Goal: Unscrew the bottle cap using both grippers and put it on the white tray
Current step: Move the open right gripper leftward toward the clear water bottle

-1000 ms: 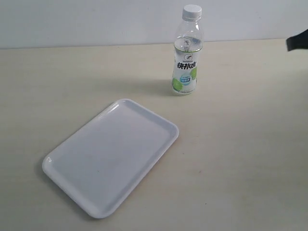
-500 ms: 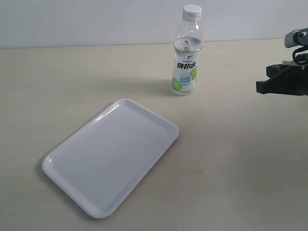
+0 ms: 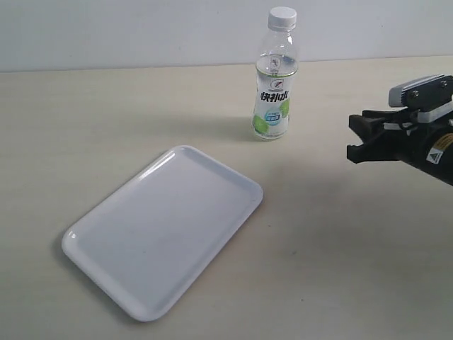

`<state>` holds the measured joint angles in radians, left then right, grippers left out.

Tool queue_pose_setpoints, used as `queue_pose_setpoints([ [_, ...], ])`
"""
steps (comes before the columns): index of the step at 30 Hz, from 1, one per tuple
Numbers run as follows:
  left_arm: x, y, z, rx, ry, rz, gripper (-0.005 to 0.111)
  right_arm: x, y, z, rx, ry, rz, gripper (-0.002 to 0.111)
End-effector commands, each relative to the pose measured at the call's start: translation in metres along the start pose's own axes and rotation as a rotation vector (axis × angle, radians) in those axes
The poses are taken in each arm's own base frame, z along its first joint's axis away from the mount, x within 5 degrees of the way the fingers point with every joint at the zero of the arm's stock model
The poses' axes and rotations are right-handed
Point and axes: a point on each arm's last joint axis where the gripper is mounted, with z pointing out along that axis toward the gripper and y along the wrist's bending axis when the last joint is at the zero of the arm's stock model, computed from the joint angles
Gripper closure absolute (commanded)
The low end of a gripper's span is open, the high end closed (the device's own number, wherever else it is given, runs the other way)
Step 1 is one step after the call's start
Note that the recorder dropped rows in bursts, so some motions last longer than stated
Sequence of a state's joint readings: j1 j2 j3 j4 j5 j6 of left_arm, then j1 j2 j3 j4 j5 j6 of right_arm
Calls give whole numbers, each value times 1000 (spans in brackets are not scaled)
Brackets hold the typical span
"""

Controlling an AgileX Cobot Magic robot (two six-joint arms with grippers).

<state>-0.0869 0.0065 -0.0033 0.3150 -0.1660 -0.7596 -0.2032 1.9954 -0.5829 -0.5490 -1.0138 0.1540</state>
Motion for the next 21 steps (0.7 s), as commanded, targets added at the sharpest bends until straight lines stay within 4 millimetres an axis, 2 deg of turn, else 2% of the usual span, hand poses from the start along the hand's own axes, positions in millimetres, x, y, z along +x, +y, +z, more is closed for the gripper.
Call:
queue_pose_setpoints([
  [1,1,0,-1,3,1,-16,107,14,4,15,-109,-21,-48,50],
  [5,1,0,-1,3,1,-16,107,19,5,24,-168,-90,-47,36],
  [15,1,0,-1,3,1,-16,107,23,0,48,-239,-129,-76,35],
  [21,1,0,-1,3,1,-16,107,25,1,57,-297,-130,-74,29],
])
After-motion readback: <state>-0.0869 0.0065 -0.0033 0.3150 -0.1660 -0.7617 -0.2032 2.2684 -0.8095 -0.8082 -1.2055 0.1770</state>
